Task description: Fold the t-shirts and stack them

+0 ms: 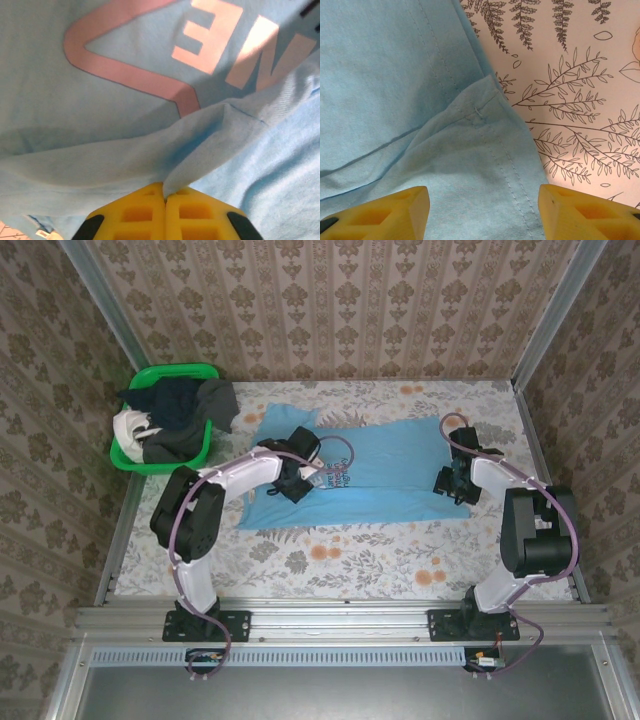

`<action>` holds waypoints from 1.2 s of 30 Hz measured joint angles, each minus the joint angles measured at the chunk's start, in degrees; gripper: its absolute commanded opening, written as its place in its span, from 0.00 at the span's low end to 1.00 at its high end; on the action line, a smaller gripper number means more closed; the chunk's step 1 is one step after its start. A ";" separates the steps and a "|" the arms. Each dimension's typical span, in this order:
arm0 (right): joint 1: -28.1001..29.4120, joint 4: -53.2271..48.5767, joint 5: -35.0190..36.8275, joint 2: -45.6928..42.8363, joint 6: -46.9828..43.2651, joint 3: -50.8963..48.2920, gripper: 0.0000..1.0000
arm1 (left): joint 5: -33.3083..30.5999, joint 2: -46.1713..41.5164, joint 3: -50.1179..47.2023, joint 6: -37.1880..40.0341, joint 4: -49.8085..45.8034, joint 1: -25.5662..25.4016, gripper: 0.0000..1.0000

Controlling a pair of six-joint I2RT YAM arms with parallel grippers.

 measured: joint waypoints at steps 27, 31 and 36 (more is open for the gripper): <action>0.00 1.55 -1.51 0.00 0.00 -0.74 0.62 | 8.31 10.69 18.29 15.37 6.82 7.26 1.00; 0.00 1.57 -1.51 -0.02 0.00 -0.74 0.62 | 14.80 -0.96 8.44 7.98 13.35 11.96 1.00; 0.66 1.75 -1.86 -0.13 0.04 -0.74 0.62 | 21.75 -14.99 -6.71 1.84 19.26 14.32 1.00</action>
